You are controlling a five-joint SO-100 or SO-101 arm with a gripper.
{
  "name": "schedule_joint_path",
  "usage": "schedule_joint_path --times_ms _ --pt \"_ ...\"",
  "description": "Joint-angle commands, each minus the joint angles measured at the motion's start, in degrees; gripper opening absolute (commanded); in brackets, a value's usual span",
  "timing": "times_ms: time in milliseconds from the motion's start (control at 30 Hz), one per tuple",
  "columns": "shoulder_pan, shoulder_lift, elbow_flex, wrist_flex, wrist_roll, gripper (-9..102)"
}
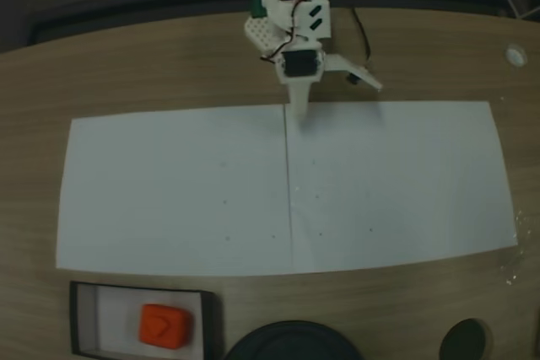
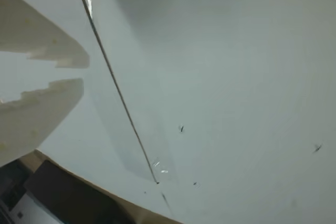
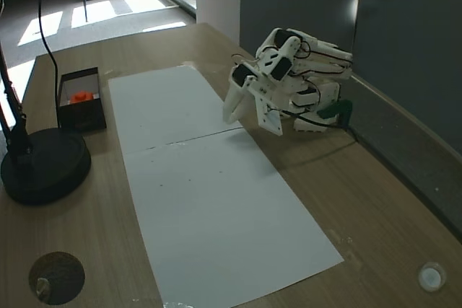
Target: Grab a orange square and put it in the box.
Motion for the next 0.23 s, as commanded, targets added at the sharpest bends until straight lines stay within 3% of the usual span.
schedule_joint_path --times_ms 0,200 --pt "-1.2 1.4 -4.7 4.7 0.1 0" --pt "-1.2 1.4 -4.9 5.1 1.1 0"
